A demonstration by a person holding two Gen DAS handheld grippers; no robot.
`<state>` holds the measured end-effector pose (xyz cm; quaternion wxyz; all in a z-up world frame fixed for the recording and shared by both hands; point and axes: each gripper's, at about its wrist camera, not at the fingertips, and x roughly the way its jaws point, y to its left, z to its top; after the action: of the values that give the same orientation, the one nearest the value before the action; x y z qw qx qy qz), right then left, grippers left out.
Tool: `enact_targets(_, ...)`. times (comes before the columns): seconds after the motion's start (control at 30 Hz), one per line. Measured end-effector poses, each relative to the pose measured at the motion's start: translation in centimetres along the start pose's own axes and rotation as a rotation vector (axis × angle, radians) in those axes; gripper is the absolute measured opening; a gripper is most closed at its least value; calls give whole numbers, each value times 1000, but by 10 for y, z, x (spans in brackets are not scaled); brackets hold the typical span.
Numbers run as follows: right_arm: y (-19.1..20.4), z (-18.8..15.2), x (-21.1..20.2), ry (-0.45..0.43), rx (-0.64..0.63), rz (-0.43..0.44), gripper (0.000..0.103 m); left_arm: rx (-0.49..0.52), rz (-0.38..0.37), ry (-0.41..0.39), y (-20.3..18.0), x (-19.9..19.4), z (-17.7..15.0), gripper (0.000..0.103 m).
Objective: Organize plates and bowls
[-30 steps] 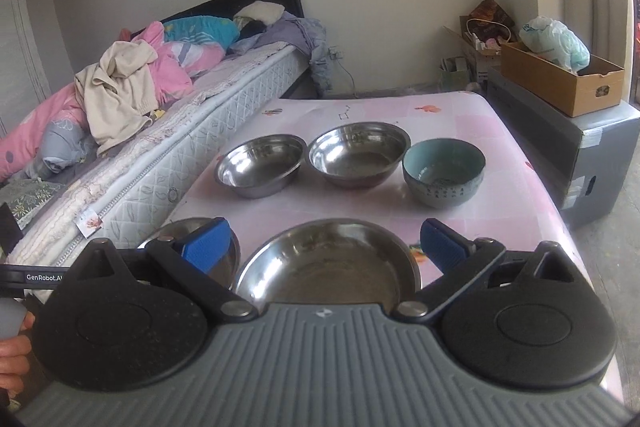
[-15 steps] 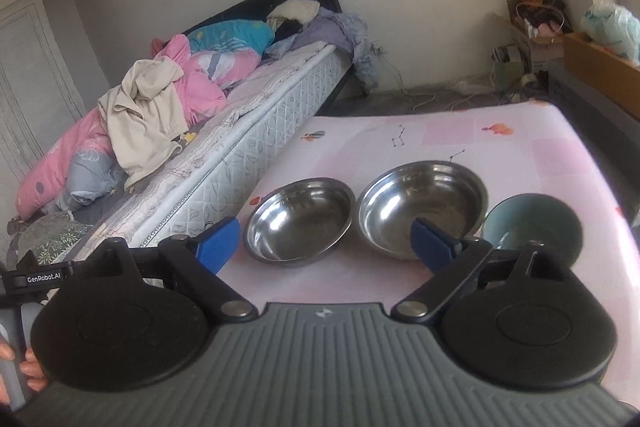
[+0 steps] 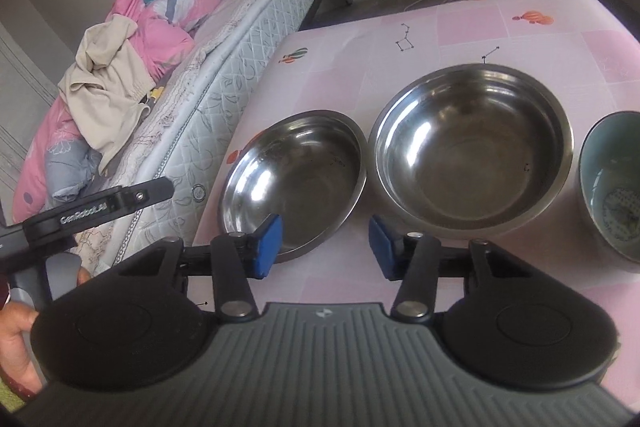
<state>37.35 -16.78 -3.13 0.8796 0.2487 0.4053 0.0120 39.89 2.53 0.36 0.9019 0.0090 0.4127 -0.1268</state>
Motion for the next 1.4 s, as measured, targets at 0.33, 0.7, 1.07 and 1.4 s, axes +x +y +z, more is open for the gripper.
enact_targets(0.33, -16, 4, 47, 80, 123, -13, 30, -11, 11, 161, -11, 76, 25, 64)
enact_targets(0.7, -14, 8, 62, 68, 107, -16, 14, -115, 8, 248, -10, 95, 26, 22)
enact_targets(1.07, -12, 4, 53, 93, 62, 17, 14, -105, 16, 261, -2, 65, 12, 15)
enact_targets(1.4, -5, 3, 41, 92, 24, 36, 14, -85, 36, 224, -2, 34, 6, 13)
